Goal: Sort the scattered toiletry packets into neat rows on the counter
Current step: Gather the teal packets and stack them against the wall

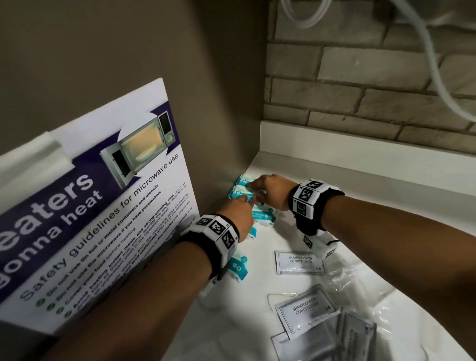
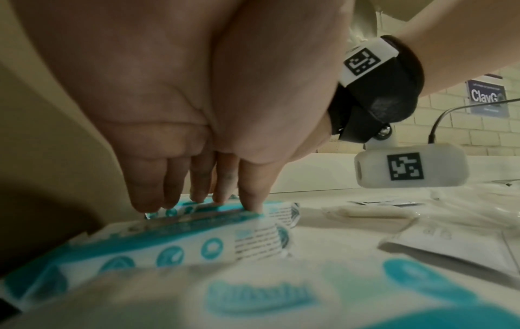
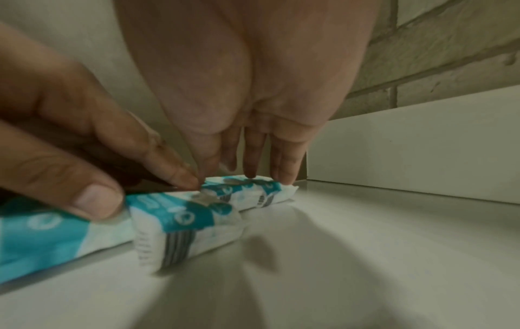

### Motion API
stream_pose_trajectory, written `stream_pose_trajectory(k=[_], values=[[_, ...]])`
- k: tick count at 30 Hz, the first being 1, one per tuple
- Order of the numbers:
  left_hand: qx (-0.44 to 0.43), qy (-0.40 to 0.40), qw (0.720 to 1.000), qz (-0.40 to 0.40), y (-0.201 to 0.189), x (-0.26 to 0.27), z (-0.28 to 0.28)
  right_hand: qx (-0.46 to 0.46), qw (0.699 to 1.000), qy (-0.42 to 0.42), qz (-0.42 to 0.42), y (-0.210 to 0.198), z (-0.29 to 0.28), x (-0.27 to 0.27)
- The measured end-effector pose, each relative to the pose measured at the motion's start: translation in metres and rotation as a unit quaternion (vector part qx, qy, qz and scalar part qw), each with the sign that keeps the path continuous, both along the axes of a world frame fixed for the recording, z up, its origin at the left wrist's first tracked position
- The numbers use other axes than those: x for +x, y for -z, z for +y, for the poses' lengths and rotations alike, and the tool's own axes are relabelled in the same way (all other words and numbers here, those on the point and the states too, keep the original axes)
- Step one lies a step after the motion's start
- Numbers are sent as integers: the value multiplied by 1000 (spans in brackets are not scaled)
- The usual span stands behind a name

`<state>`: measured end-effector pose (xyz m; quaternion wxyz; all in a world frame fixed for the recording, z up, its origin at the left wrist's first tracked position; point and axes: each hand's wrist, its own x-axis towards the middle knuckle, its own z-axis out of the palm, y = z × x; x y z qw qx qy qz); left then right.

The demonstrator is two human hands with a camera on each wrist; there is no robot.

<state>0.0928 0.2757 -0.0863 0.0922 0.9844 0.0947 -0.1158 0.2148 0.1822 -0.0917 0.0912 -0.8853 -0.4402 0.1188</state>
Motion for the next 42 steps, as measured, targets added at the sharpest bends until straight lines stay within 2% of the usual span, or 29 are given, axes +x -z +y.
stream_pose_trajectory(k=[4, 6, 13, 25, 35, 42], values=[[-48, -3, 998, -40, -14, -16, -1, 18, 998, -60, -15, -8, -17, -23], [-42, 0, 998, -54, -20, -25, -1, 1, 997, -76, -12, -7, -22, -32], [-16, 14, 1000, 22, -12, -69, -11, 3, 999, -44, 16, 5, -20, -47], [-83, -67, 992, -64, 2, -69, -6, 24, 999, -31, 12, 6, 5, -56], [-56, -78, 992, -82, -5, -61, -5, 26, 999, -42, 25, -7, 3, -54], [34, -27, 996, -72, -2, -80, -3, 7, 999, -25, 21, -3, -5, -61]])
